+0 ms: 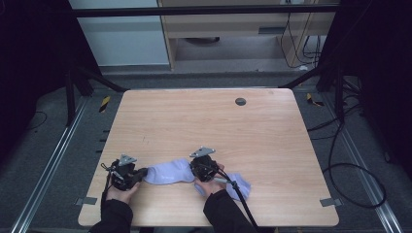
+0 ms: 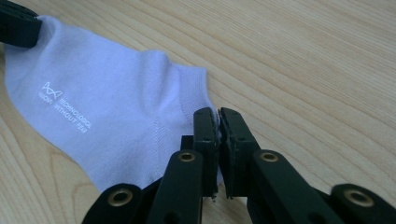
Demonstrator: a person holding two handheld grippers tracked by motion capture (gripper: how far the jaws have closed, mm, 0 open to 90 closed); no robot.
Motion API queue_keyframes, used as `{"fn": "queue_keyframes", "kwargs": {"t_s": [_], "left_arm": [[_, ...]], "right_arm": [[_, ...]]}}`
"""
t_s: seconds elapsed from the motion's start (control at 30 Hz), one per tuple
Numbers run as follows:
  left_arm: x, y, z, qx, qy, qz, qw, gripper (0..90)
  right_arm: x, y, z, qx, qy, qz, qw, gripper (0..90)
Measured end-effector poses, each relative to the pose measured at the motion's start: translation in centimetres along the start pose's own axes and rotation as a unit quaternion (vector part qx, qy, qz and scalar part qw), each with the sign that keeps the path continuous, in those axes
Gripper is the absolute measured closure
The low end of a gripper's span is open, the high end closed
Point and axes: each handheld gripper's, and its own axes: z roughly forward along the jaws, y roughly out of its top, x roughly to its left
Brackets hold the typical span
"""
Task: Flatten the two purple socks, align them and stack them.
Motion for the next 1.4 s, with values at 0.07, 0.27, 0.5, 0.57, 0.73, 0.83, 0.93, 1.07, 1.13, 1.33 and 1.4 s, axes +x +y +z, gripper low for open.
{"fn": "queue_keyframes", "kwargs": {"t_s": [0.07, 0.27, 0.5, 0.57, 0.73, 0.83, 0.93, 1.07, 1.13, 1.33, 1.4], "left_arm": [[-0.1, 0.1, -0.3, -0.007, -0.002, -0.001, 1.0, 86.8], [-0.6, 0.5, -1.6, -0.032, -0.014, 0.003, 0.9994, 87.2], [-2.3, 1.6, -3.4, -0.069, -0.034, 0.01, 0.997, 87.2], [-2.9, 2.0, -3.6, -0.073, -0.04, 0.012, 0.9965, 87.2], [-4.5, 2.8, -4.1, -0.081, -0.053, 0.019, 0.9952, 87.2], [-5.6, 3.1, -4.0, -0.079, -0.056, 0.028, 0.9949, 87.2], [-6.8, 3.4, -3.7, -0.074, -0.059, 0.039, 0.9947, 87.2], [-8.3, 3.8, -3.3, -0.07, -0.061, 0.056, 0.9941, 87.2], [-9.1, 4.0, -3.0, -0.069, -0.061, 0.065, 0.9936, 87.2], [-11.2, 4.4, -2.1, -0.058, -0.074, 0.088, 0.9916, 87.1], [-11.8, 4.5, -1.8, -0.054, -0.077, 0.095, 0.991, 87.2]], "right_arm": [[0.1, 0.1, -0.2, -0.006, 0.001, 0.002, 1.0, 87.0], [-0.1, 0.6, -1.9, -0.027, 0.012, 0.004, 0.9996, 87.2], [-0.8, 1.4, -4.8, -0.047, 0.024, -0.001, 0.9986, 87.2], [-1.1, 1.6, -5.7, -0.051, 0.026, -0.004, 0.9983, 87.2], [-2.0, 1.8, -7.9, -0.057, 0.027, -0.008, 0.998, 87.1], [-2.4, 1.5, -8.7, -0.055, 0.023, -0.013, 0.9982, 87.1], [-3.4, 0.7, -10.2, -0.056, 0.018, -0.012, 0.9982, 87.1], [-4.5, -0.3, -11.7, -0.056, 0.009, -0.006, 0.9984, 87.1], [-4.9, -0.7, -12.2, -0.056, 0.006, -0.005, 0.9984, 87.1], [-6.1, -2.2, -14.2, -0.056, -0.003, 0.002, 0.9984, 87.1], [-6.4, -2.7, -14.6, -0.055, -0.006, 0.003, 0.9984, 87.1]]}}
